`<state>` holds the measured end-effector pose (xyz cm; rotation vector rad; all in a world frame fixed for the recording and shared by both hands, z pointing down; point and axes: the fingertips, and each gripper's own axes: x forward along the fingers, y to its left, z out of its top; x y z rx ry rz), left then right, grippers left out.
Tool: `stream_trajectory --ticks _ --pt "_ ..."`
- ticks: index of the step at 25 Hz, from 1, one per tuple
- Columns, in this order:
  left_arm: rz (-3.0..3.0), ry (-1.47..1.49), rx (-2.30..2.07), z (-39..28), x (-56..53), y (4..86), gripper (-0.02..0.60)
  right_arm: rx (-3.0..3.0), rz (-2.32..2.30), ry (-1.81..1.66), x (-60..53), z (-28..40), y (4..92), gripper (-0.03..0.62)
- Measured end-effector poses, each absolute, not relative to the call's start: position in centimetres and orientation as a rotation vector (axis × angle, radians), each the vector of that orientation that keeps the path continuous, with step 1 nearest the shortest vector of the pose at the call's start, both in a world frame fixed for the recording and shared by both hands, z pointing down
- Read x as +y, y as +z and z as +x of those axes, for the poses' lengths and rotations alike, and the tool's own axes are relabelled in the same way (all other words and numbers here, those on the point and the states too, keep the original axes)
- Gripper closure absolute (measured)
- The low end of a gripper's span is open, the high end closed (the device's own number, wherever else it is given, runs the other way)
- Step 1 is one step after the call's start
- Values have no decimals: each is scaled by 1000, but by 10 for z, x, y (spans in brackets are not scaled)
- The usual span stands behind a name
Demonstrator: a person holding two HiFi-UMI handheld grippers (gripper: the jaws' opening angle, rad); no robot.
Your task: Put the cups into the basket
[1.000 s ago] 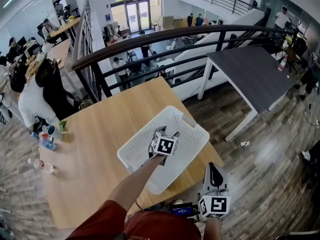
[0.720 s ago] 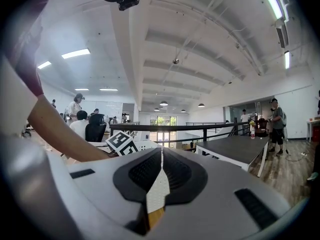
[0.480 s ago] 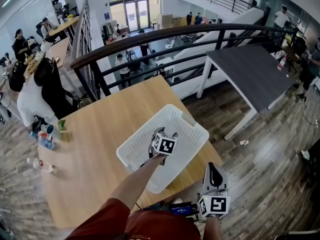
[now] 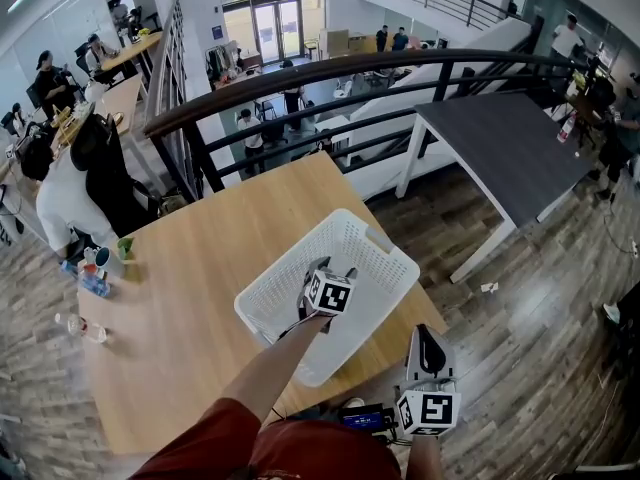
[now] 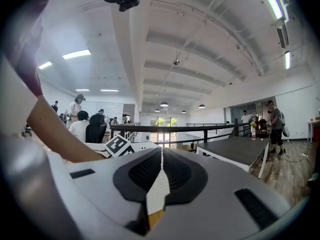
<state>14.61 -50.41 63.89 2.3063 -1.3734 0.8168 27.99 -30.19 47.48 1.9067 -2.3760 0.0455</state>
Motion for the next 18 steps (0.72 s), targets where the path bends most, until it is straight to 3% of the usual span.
stream_trajectory --ticks 15,18 --pt "2324 825 -1384 146 -504 635 295 -2378 1914 38 -302 282 470 579" --pt "2323 822 -1385 146 -504 636 266 -2377 1916 41 -302 283 472 579"
